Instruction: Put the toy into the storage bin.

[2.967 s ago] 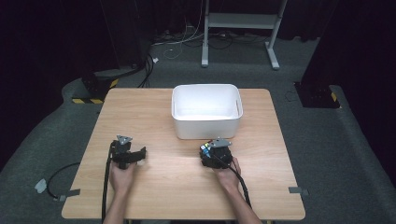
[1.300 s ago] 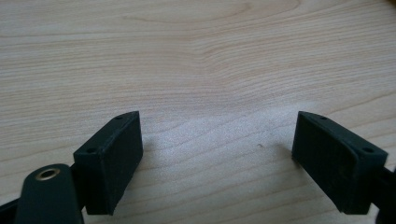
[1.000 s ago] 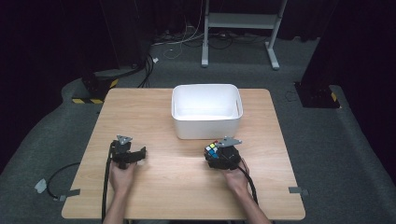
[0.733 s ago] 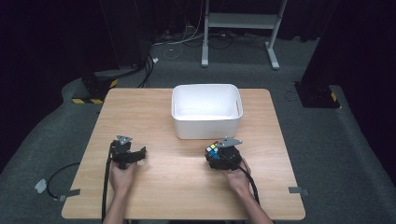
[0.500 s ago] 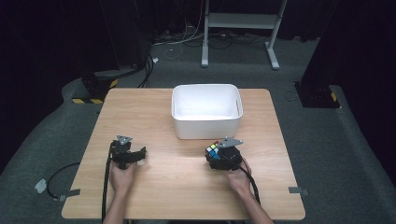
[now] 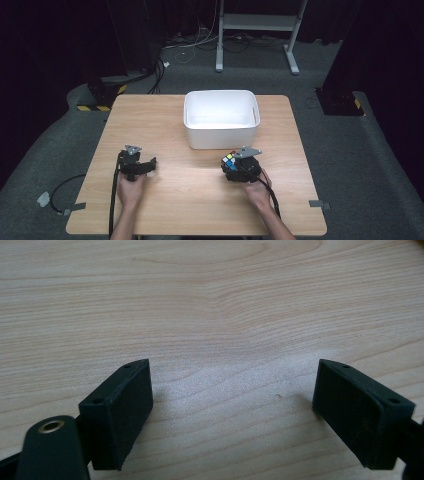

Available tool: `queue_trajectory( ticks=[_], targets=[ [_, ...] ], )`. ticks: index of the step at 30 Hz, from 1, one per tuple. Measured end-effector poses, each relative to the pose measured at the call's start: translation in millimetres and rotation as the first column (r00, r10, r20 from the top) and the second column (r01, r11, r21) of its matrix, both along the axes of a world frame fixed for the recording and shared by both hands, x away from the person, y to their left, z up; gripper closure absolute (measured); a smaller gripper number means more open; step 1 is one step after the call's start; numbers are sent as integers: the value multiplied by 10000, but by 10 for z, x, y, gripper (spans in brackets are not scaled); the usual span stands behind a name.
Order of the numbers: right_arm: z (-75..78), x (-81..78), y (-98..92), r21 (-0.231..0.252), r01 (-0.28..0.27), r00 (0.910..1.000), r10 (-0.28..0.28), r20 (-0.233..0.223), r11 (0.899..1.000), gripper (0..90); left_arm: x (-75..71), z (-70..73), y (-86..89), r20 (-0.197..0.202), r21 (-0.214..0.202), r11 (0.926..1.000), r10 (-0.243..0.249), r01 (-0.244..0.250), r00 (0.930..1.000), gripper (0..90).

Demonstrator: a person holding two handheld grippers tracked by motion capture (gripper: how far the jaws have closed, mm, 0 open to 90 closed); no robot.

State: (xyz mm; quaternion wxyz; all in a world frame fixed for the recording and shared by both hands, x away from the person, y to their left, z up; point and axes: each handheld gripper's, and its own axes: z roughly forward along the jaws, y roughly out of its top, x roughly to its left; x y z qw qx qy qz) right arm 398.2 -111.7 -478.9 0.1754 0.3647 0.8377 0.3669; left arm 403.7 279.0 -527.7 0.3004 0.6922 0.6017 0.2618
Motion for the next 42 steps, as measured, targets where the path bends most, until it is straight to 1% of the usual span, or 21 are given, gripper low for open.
queue_trajectory(
  ticks=[5,10,13,14,19,26,29,31,32,33,34,38,39,42],
  targets=[
    [29,-12,-20,127,58,10000,-59,70,9999,338,0,0,0,1,-4,10000,0,0,10000,165],
    [54,-20,-32,78,-106,9998,105,149,9999,339,0,0,-1,-1,-12,10000,2,-2,10000,165],
    [91,-39,-47,193,-110,9998,106,166,9998,339,0,0,-1,0,-11,10000,0,0,10000,165],
    [117,-46,-56,240,-196,9996,191,211,9995,339,0,0,-1,0,-9,10000,-4,4,10000,165],
    [148,-25,-72,195,-339,9993,335,184,9992,339,1,-1,-3,12,-26,10000,9,-9,10000,165],
    [173,-48,-118,197,-539,9985,537,116,9984,339,1,-1,-4,15,-15,10000,14,-14,10000,165],
    [191,-64,-136,246,-610,9981,609,23,9978,339,1,-1,-2,-2,3,10000,-2,2,10000,165],
    [206,-66,-136,171,-689,9976,689,11,9975,339,1,0,-2,-4,8,10000,-4,4,10000,165],
    [228,-58,-143,189,-767,9969,770,-158,9969,339,1,0,-3,-3,7,10000,8,-8,10000,165],
    [228,-58,-143,189,-767,9969,770,-158,9969,339,1,0,-3,-3,7,10000,8,-8,10000,165],
    [252,-35,-155,276,-854,9959,861,-271,9960,338,1,0,-4,-5,8,10000,12,-12,10000,165],
    [297,-23,-170,396,-899,9953,912,-322,9952,339,1,0,-3,-7,11,10000,10,-10,10000,166],
    [308,-21,-177,462,-887,9950,907,-412,9950,339,1,0,-3,-8,10,10000,10,-10,10000,166],
    [318,-10,-191,437,-1002,9938,1021,-437,9940,339,1,0,-3,-5,9,10000,11,-11,10000,166]
  ],
)
